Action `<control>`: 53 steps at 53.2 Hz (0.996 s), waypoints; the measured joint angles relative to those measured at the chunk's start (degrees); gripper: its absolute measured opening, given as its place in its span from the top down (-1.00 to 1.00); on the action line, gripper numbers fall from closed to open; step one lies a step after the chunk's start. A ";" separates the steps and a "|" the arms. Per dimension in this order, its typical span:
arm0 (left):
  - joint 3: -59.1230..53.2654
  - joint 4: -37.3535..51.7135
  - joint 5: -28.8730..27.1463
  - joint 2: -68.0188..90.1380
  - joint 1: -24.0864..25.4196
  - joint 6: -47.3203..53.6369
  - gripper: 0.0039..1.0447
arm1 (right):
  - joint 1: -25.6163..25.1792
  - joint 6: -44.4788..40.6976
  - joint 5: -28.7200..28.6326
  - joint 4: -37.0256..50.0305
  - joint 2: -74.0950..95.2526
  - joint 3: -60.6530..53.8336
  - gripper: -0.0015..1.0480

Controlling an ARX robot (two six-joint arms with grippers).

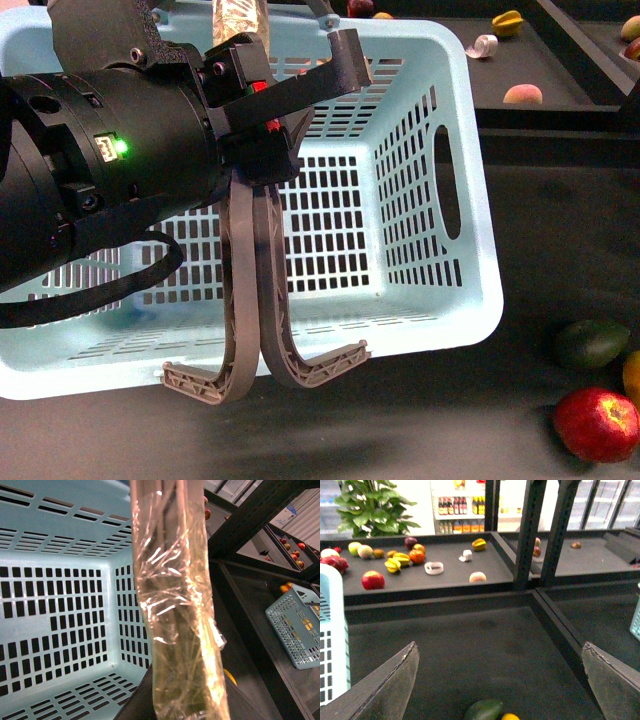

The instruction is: Pick mango with right arm and hold basket with left

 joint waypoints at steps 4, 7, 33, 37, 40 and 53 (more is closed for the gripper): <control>0.00 -0.02 0.02 0.00 0.00 -0.02 0.87 | -5.46 -0.61 -3.93 8.83 12.85 0.70 -0.85; 0.00 0.00 0.02 -0.02 0.00 -0.02 0.87 | -9.25 -1.84 -5.97 16.00 25.16 2.54 -0.85; 0.00 -0.02 0.04 -0.04 0.00 0.02 0.87 | -16.94 -14.34 -11.41 33.79 92.41 18.47 -0.85; 0.00 -0.02 0.07 -0.04 0.00 0.02 0.87 | -16.85 -14.32 -10.84 35.76 97.00 19.98 -0.85; 0.00 -0.02 0.07 -0.04 0.00 0.00 0.87 | -16.87 -13.88 -10.71 37.00 100.54 21.46 -0.85; 0.00 -0.02 0.00 -0.04 0.00 0.02 0.87 | -18.82 -13.64 -8.35 36.79 113.39 29.24 -0.85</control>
